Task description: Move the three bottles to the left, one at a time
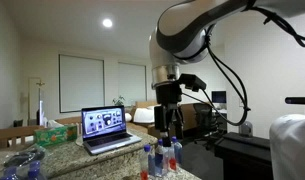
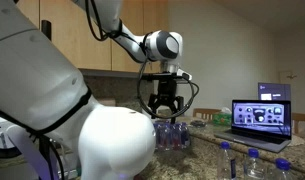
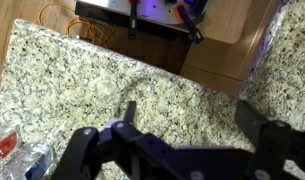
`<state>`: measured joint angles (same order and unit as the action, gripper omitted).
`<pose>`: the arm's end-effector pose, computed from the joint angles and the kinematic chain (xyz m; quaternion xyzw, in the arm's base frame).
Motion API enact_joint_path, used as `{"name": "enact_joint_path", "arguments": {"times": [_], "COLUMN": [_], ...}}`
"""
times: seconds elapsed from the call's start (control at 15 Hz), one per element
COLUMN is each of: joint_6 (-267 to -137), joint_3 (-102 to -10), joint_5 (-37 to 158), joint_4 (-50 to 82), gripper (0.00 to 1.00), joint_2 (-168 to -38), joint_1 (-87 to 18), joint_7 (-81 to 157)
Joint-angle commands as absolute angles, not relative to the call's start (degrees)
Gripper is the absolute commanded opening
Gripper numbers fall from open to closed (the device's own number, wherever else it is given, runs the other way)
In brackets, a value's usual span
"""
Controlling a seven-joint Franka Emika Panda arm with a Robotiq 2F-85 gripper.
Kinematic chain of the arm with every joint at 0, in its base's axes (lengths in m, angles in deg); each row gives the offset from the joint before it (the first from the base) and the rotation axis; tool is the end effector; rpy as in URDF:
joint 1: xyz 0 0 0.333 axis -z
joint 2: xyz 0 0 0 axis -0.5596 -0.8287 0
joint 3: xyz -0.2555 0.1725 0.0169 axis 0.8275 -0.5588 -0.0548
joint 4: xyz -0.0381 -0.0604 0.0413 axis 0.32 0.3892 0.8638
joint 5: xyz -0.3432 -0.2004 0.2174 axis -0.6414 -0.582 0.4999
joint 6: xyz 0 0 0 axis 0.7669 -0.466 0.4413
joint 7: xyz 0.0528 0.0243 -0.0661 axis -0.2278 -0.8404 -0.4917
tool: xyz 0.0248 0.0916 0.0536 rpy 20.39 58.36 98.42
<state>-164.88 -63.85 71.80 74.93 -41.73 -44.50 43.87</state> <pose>0.3473 0.1014 0.4421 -0.9901 -0.1096 0.0788 0.0379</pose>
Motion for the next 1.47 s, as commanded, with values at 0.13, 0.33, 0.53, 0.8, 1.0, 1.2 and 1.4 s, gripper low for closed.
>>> {"name": "enact_joint_path", "arguments": {"times": [0.13,0.33,0.53,0.8,1.0,1.2,1.4], "joint_6": [-164.72,-164.72,-164.72,-166.55,-170.82,-177.02,-179.73], "joint_3": [-64.45,-64.45,-64.45,-64.39,-63.74,-62.26,-59.92], "joint_5": [72.17,72.17,72.17,72.05,70.38,68.06,64.13], "joint_4": [74.83,74.83,74.83,74.31,71.56,68.53,65.5], "gripper": [1.0,1.0,1.0,1.0,1.0,1.0,1.0], "joint_2": [-41.72,-41.72,-41.72,-44.82,-49.47,-53.27,-57.68], "joint_1": [-43.74,-43.74,-43.74,-43.53,-41.61,-38.42,-34.72], "joint_7": [44.31,44.31,44.31,44.68,44.44,44.04,44.73]}}
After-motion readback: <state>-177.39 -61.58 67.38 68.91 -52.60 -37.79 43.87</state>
